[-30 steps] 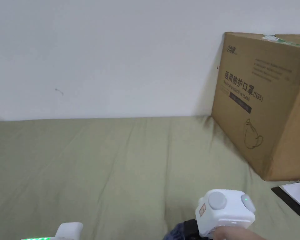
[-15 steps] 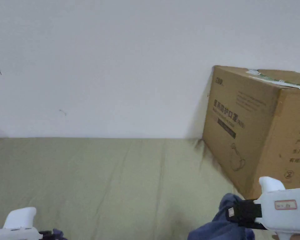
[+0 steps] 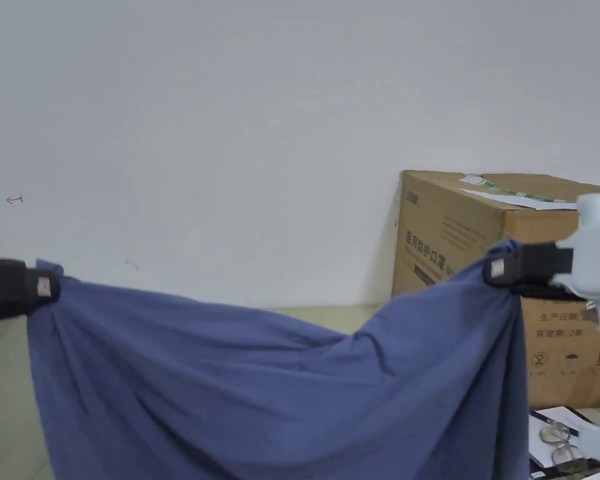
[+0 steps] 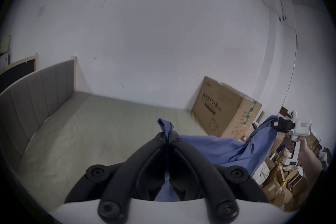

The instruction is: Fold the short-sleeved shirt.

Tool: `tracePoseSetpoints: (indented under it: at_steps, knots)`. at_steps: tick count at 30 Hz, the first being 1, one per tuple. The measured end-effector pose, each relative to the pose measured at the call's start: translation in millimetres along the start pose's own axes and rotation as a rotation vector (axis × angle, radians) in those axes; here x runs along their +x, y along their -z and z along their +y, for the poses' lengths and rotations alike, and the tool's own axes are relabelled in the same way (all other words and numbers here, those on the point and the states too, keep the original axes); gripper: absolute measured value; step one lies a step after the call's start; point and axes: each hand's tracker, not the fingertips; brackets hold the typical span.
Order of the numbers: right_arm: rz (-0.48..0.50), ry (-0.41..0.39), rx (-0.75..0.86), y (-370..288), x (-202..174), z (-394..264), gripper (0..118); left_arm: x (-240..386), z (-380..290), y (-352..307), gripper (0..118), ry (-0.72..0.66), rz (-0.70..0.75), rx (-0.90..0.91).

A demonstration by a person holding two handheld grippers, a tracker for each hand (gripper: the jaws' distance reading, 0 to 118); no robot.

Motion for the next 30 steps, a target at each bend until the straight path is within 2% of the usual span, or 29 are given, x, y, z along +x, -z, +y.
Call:
tracePoseSetpoints:
  at_steps: [6, 12, 16, 19, 22, 26, 30]
  knots:
    - [0.001, -0.049, 0.085, 11.1, -32.7, 56.8, 6, 11.9, 47.0, 1.5, 1, 0.012, 0.024, 0.085]
    - [-0.028, -0.077, 0.123, 62.6, -42.4, 105.2, 6, -1.9, 76.5, 42.5, 1, 0.028, 0.108, 0.113]
    - [-0.045, -0.019, 0.180, 101.2, -41.5, 118.5, 6, -14.0, 91.2, 70.4, 1, -0.018, 0.129, 0.150]
    - [-0.051, -0.023, 0.190, 131.4, -40.7, 122.4, 6, -33.4, 96.7, 97.4, 1, -0.057, 0.151, 0.169]
    - [-0.085, -0.046, 0.193, 160.6, -40.4, 114.8, 6, -45.2, 89.9, 118.9, 1, -0.043, 0.203, 0.168]
    - [-0.097, -0.036, 0.173, 198.4, -31.5, 78.8, 6, -65.4, 61.9, 143.7, 1, -0.062, 0.221, 0.143]
    - [-0.150, -0.057, 0.029, 239.9, -5.8, -4.9, 6, -94.0, -3.2, 178.3, 1, -0.113, 0.240, -0.077]
